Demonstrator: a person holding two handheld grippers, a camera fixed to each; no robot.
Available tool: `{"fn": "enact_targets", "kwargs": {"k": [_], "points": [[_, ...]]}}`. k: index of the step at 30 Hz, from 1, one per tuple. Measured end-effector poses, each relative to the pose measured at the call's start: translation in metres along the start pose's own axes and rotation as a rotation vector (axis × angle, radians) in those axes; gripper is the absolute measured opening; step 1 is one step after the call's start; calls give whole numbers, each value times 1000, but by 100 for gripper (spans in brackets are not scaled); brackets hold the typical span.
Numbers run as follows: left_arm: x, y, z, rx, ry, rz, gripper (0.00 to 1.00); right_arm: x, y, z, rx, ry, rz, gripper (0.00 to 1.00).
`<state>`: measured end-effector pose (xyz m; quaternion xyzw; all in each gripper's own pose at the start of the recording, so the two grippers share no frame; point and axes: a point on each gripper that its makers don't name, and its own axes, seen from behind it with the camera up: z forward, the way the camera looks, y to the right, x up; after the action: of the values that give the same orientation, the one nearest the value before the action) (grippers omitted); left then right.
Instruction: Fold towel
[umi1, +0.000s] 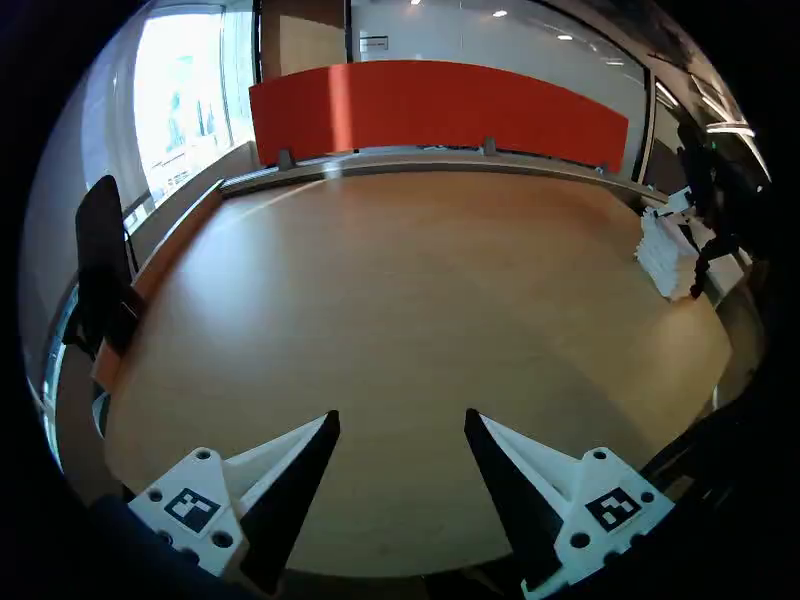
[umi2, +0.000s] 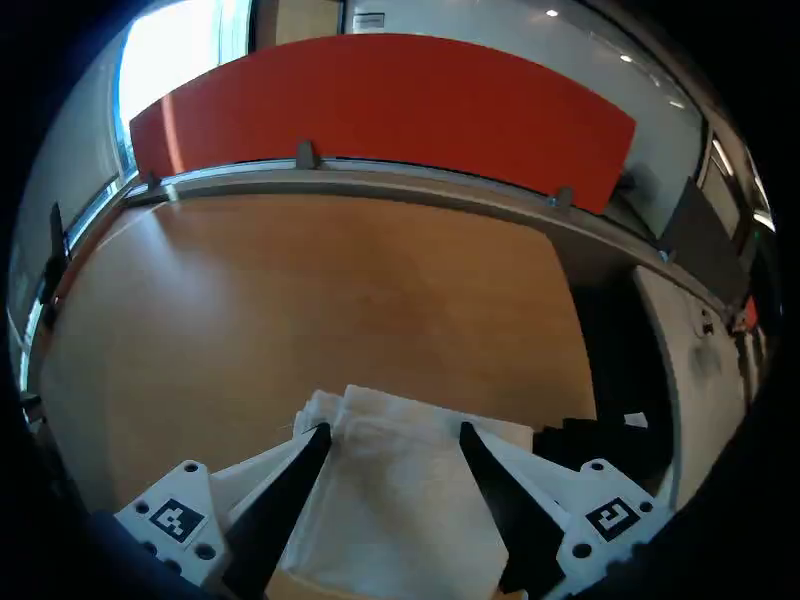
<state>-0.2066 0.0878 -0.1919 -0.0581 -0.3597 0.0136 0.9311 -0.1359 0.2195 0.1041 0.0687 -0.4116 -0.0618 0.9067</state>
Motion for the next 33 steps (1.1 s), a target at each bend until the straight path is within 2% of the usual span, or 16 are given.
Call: {"fn": "enact_targets", "kwargs": {"k": [5, 11, 33], "points": [[-2, -2, -2, 10, -3, -4, 93, -4, -1, 9, 3, -17, 8, 100], [-2, -3, -2, 11, -4, -6, 93, -3, -1, 10, 2, -20, 8, 100], [8, -2, 0, -23, 26, -2, 93, 11, -3, -33, -20, 60, 2, 100]]}}
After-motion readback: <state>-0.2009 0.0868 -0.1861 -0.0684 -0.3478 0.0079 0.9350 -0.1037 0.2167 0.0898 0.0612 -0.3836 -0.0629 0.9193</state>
